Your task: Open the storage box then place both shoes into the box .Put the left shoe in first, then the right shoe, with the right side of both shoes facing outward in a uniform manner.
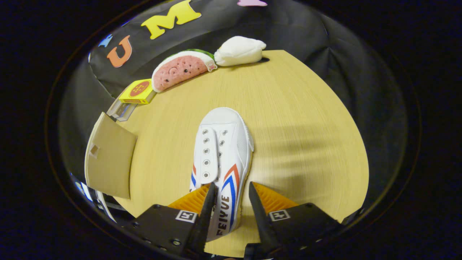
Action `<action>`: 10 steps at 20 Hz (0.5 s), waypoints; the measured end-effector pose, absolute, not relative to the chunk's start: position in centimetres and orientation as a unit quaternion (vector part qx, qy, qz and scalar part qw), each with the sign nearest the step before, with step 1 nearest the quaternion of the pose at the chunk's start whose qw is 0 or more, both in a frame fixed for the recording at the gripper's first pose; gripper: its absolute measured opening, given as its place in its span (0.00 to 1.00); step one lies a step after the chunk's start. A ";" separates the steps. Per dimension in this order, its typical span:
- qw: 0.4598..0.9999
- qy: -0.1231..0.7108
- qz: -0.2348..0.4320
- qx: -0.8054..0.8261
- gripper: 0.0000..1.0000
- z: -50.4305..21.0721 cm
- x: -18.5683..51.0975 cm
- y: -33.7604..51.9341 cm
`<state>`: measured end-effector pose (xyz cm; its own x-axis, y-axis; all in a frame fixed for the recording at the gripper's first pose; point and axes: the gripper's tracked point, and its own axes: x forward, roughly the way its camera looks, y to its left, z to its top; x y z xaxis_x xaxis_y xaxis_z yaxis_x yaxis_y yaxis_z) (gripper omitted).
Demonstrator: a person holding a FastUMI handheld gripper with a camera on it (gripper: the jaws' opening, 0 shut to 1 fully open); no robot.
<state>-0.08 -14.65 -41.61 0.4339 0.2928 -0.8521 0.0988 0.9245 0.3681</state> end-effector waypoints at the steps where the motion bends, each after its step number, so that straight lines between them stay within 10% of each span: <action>1: 0.826 0.527 0.060 0.192 0.51 -41.8 0.2 -14.5; 10: 0.803 0.546 0.038 0.237 0.01 -40.7 0.1 -15.6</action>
<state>0.15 -15.64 -40.71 0.4017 0.3188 -0.8585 0.1980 0.8851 0.4213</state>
